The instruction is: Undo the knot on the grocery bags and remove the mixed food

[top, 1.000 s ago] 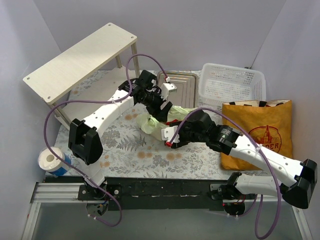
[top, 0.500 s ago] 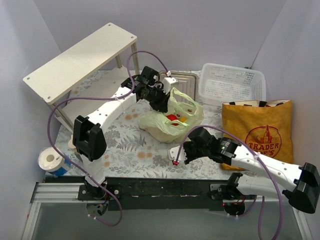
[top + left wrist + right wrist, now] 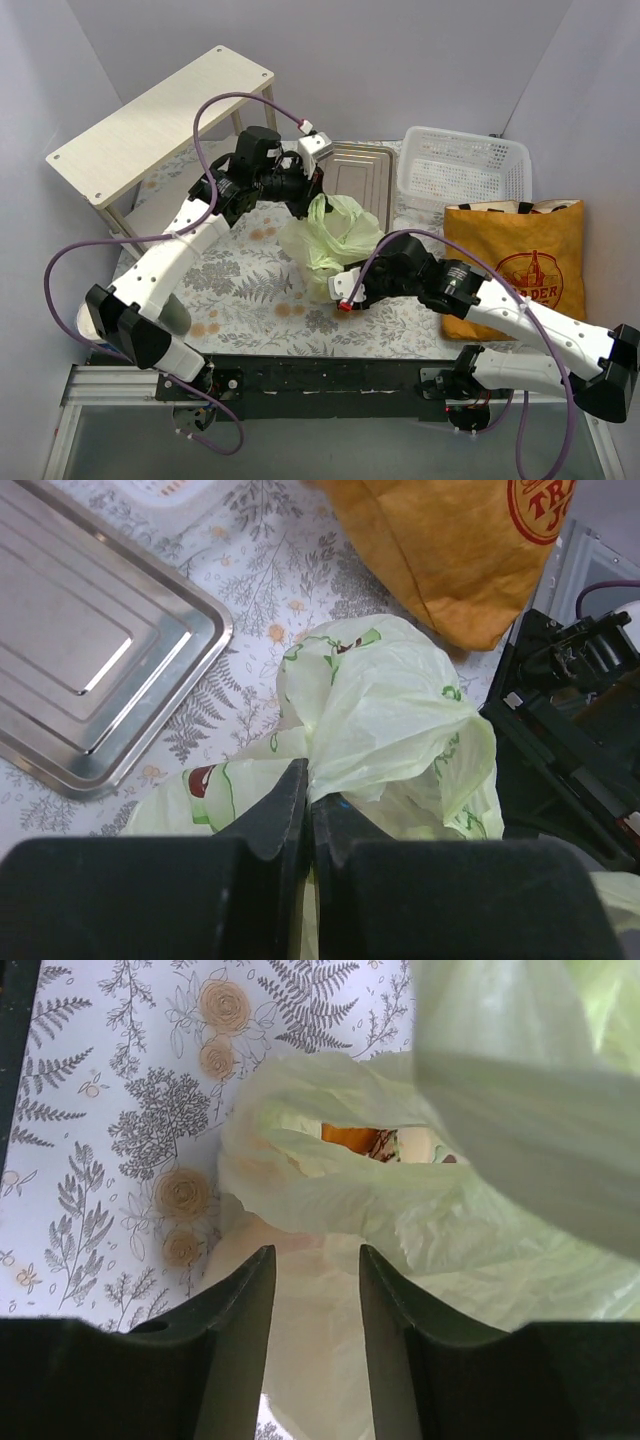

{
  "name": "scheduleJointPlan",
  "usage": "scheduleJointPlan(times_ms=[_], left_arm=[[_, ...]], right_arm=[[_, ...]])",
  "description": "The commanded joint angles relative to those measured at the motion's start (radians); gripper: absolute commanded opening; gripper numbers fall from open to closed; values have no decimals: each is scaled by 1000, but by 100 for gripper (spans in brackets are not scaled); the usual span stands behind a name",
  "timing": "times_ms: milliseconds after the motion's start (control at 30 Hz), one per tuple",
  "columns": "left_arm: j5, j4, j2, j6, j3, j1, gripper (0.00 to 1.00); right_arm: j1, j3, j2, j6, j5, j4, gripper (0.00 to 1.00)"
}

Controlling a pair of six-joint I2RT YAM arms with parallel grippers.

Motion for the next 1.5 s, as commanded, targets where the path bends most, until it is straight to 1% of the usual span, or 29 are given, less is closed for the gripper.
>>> scheduleJointPlan(times_ms=[0,100,167,233,267,300,400,467,500,567,633,667,700,733,767,867,933,1000,1033,1067,1100,1233,1333,1433,1467], left_arm=[[-32,1,13,-18,-32,1,0],[-81,-8,18,-13,-44,-1,0],[-110,-8,16,-13,-56,-1,0],[-127,4,15,-18,-74,-1,0],[-140,11,19,-26,-78,-1,0],[-153,20,24,-41,-78,-1,0],[-207,34,41,-49,-65,1,0],[-235,32,48,-44,-32,1,0],[-241,26,53,-41,-21,1,0],[-253,17,47,-15,2,1,0],[-275,0,22,17,-1,1,0],[-282,-5,12,23,-13,1,0],[-298,-18,-1,29,-22,-1,0],[-301,-25,-28,33,-31,1,0],[-305,-28,-44,39,-59,-1,0],[-299,-34,-94,48,-105,1,0],[-269,-34,-107,51,-148,-1,0],[-221,-37,-111,57,-173,-1,0],[-175,-37,-110,57,-174,-4,0],[-154,-38,-105,51,-179,-2,0],[-140,-41,-101,40,-179,-4,0],[-127,-45,-99,39,-194,-5,0],[-135,-45,-100,43,-208,-4,0],[-153,-37,-107,42,-219,-5,0],[-160,-37,-107,42,-225,-4,0]], right_arm=[[6,-3,26,40,7,136,45],[8,40,23,90,39,104,41],[5,81,0,113,18,43,37],[6,173,-1,133,-26,-8,34],[6,210,15,143,-39,-37,31],[5,263,28,150,-53,-45,30],[6,301,86,172,-99,-5,28],[6,281,133,189,-99,33,26],[6,258,143,205,-78,85,25],[0,163,143,248,1,143,21],[-23,93,115,276,57,200,21],[-64,36,82,305,70,202,20],[-93,19,63,325,84,200,20],[-127,5,45,340,102,182,19],[-208,-6,10,351,104,164,18],[-334,-8,-49,348,119,90,16],[-353,-6,-78,321,86,64,16],[-353,8,-112,313,32,36,18],[-354,23,-115,314,-43,32,20],[-342,41,-107,319,-66,29,23],[-333,92,-97,330,-80,27,24],[-294,196,-34,336,-146,30,27],[-241,223,12,295,-143,12,24],[-178,195,34,256,-134,7,19],[-140,169,43,244,-123,13,17]])
